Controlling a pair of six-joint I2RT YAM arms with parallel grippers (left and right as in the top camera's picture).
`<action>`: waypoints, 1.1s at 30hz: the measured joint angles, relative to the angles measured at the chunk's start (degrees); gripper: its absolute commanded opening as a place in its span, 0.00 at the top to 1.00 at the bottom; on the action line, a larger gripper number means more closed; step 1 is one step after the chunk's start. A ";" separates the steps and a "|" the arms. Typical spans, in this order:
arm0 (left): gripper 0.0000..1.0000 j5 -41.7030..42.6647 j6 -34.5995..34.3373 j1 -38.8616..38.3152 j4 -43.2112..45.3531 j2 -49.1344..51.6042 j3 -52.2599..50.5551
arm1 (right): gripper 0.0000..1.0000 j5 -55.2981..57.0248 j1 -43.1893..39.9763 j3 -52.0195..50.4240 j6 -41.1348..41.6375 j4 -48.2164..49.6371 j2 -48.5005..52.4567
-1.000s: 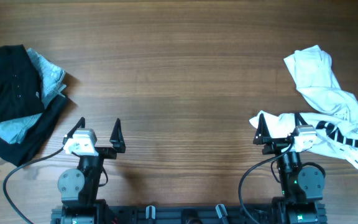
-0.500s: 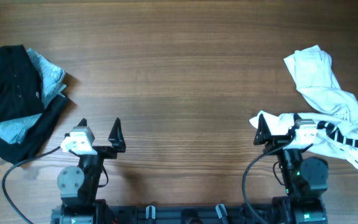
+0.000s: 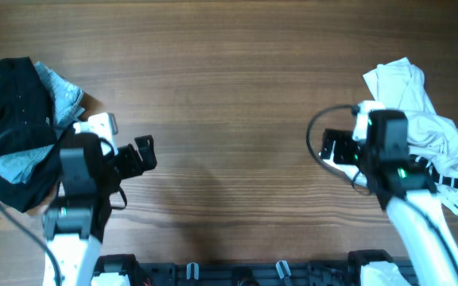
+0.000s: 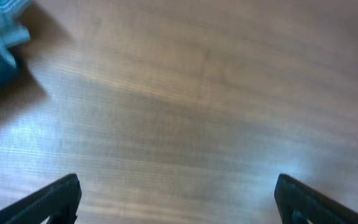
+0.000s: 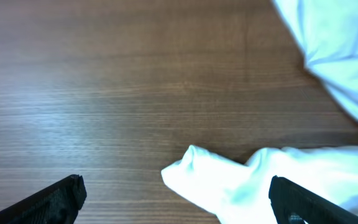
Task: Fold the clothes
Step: 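Reach the right gripper to the white T-shirt and grasp its edge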
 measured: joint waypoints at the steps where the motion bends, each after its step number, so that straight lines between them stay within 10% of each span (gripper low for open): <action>1: 0.00 0.02 -0.09 0.00 -0.94 2.25 1.44 | 0.00 0.00 0.00 0.83 -0.02 0.11 2.99; 10: 0.00 0.02 -0.11 0.00 -1.77 11.50 3.48 | 0.33 6.91 0.00 1.36 8.52 0.11 22.71; 14: 0.00 0.00 -0.11 0.00 -1.75 11.74 3.48 | 0.96 7.26 0.09 1.75 11.69 2.80 27.65; 25: 0.00 2.45 -0.13 0.00 2.75 11.76 3.48 | 0.91 -22.95 7.56 4.20 4.57 12.61 29.86; 31: 0.00 7.19 -0.15 0.00 9.18 11.78 3.50 | 0.57 -27.91 21.94 15.37 3.45 19.04 29.90; 33: 0.00 9.07 -0.15 0.00 10.01 11.78 3.50 | 0.18 -27.26 24.96 17.59 3.06 19.47 29.88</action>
